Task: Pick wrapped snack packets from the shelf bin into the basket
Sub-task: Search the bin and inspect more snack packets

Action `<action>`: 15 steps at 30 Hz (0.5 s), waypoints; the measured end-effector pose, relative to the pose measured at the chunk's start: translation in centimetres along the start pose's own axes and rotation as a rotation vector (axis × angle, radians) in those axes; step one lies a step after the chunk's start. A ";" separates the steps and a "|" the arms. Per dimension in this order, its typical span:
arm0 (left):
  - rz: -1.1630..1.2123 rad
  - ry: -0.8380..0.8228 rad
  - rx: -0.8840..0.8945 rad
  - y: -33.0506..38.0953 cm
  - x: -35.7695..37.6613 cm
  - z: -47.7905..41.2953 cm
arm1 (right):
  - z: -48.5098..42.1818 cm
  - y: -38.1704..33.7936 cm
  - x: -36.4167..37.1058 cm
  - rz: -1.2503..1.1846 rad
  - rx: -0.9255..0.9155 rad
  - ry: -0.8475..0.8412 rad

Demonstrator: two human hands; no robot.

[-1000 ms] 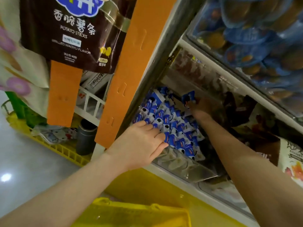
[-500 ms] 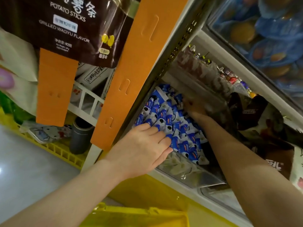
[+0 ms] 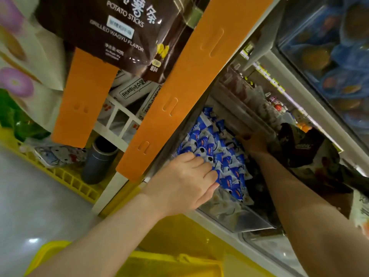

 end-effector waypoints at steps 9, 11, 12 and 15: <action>-0.006 -0.030 -0.016 0.1 0.0 0.0 | 1.0 -0.9 0.2 -0.140 0.009 0.176; -0.003 -0.062 -0.039 0.3 -0.2 0.0 | 1.6 -1.4 -0.5 -0.224 -0.027 0.298; 0.003 -0.079 -0.049 0.4 -0.4 -0.1 | 2.0 -1.7 -0.9 -0.243 -0.057 0.332; -0.004 -0.143 -0.082 0.9 -1.1 -0.1 | 4.0 -2.6 -2.3 -0.375 -0.166 0.374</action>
Point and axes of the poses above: each hand's wrist, its own z-axis away from the middle knuckle, its own x-axis out of the palm, y = z × x, the point moved 1 cm from there along -z, towards the middle knuckle, and after that the axes turned 5 degrees about -y, right-handed, at the moved point
